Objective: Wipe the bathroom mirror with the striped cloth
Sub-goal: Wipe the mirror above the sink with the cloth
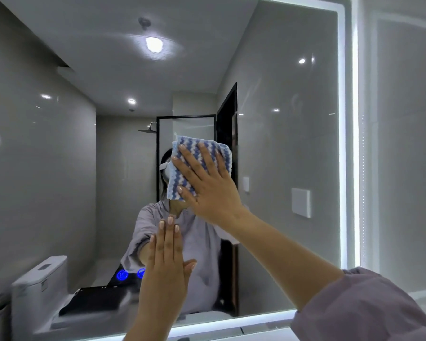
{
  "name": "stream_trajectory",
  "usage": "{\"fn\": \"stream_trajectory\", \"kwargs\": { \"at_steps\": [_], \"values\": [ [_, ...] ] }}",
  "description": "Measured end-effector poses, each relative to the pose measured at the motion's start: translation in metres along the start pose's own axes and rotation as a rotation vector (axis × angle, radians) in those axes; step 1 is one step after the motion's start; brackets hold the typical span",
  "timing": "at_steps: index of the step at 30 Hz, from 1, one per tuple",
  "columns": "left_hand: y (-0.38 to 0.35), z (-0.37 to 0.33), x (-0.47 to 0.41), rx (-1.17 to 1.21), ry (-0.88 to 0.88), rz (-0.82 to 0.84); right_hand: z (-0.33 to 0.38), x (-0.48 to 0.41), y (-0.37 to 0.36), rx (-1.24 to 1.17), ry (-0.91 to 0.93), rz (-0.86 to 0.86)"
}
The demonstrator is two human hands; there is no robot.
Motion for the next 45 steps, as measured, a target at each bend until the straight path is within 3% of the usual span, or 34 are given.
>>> {"fn": "stream_trajectory", "kwargs": {
  "at_steps": [11, 23, 28, 36, 45],
  "values": [
    [-0.004, -0.001, 0.002, -0.043, -0.012, -0.087, -0.047, 0.023, 0.009, 0.017, -0.011, -0.040],
    [-0.003, -0.002, 0.004, -0.028, -0.018, -0.052, -0.155, 0.088, 0.026, 0.040, -0.290, -0.070],
    [-0.003, -0.002, 0.004, -0.015, -0.017, -0.053, -0.184, 0.118, 0.033, -0.055, -0.502, -0.097],
    [-0.003, -0.003, 0.003, -0.017, -0.009, -0.096, -0.212, 0.160, 0.042, -0.098, -0.704, -0.130],
    [-0.009, -0.002, 0.002, -0.018, -0.007, -0.072, -0.201, 0.143, 0.044, -0.095, -0.840, -0.132]
  ]
}}
Point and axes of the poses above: each hand's wrist, its own x-axis away from the middle knuckle, its own y-axis out of the back of the hand, z = x × y, the point moved 3 cm from there along -x, towards the middle knuckle, and after that the axes turned 13 degrees about -x, right-handed, at the moved point
